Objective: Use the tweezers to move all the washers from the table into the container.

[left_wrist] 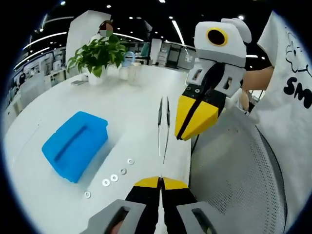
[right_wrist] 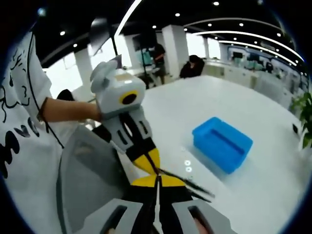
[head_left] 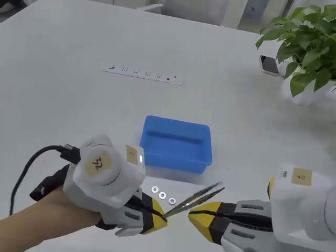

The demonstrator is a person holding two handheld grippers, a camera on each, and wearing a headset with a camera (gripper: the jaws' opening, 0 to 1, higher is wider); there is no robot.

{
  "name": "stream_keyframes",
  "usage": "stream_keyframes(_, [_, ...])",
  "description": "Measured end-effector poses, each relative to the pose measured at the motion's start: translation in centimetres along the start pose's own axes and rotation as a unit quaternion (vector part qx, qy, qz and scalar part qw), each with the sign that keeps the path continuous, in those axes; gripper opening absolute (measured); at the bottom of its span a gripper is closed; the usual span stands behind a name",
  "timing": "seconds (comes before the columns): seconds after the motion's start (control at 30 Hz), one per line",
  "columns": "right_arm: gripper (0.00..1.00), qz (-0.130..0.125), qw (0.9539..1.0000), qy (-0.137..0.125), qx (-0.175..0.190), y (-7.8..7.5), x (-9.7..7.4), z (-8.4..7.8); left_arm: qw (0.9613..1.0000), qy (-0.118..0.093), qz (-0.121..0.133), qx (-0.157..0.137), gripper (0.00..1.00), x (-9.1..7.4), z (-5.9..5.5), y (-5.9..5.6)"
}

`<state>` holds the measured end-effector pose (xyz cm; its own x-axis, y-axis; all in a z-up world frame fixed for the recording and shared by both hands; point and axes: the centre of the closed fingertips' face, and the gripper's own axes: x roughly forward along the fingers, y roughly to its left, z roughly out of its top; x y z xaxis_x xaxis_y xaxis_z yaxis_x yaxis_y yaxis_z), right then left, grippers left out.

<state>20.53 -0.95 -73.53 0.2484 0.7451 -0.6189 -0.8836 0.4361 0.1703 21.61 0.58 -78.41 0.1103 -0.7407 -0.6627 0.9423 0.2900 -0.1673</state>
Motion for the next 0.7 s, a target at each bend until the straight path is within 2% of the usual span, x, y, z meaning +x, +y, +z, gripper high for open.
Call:
stream_keyframes(0.07, [0.00,0.006,0.9999,0.010,-0.005,0.5,0.0,-0.3,0.9998,0.006,0.017,0.009,0.00,0.0,-0.1,0.2])
stream_keyframes(0.1, [0.00,0.005,0.9999,0.011,-0.008,0.6,0.1,-0.3,0.9992,0.023,0.031,0.013,0.00,-0.3,-0.6,0.5])
stream_keyframes(0.13, [0.00,0.002,0.9999,0.012,-0.012,0.7,0.1,-0.4,0.9997,0.014,0.018,0.011,0.00,-0.3,-0.4,-0.2])
stream_keyframes(0.27, [0.00,-0.005,0.9997,0.019,-0.012,0.4,0.7,-0.9,0.9998,0.005,0.019,0.005,0.00,-0.7,-0.3,-0.8])
stream_keyframes(0.33, [0.04,-0.020,0.9987,0.031,-0.034,-0.2,0.8,-1.5,0.9998,0.003,0.019,0.007,0.00,-0.7,-0.3,-1.1])
stream_keyframes(0.37, [0.05,-0.036,0.9966,0.047,-0.057,-1.0,1.0,-2.2,0.9998,0.002,0.019,0.008,0.00,-0.6,-0.3,-0.9])
stream_keyframes(0.4, [0.09,-0.040,0.9944,0.064,-0.074,-1.3,1.2,-3.0,0.9997,0.002,0.021,0.010,0.00,-0.5,-0.3,-1.0])
stream_keyframes(0.43, [0.12,-0.040,0.9914,0.091,-0.084,-1.6,1.5,-4.2,0.9996,0.005,0.023,0.013,0.00,-0.3,-0.6,-0.7])
stream_keyframes(0.5, [0.12,-0.027,0.9876,0.119,-0.100,-1.6,1.8,-5.7,0.9992,0.014,0.032,0.020,0.00,0.2,-1.2,-0.4])
stream_keyframes(0.57, [0.13,-0.025,0.9854,0.128,-0.110,-1.8,2.0,-6.5,0.9992,0.029,0.028,0.009,0.00,0.7,-2.0,-0.5])
stream_keyframes(0.63, [0.20,-0.010,0.9781,0.170,-0.120,-1.8,2.3,-8.4,0.9992,0.028,0.027,0.008,0.00,1.1,-2.3,-0.6])
stream_keyframes(0.7, [0.21,0.001,0.9697,0.193,-0.150,-1.9,2.9,-9.6,0.9992,0.032,0.023,0.005,0.00,1.5,-2.8,-0.8])
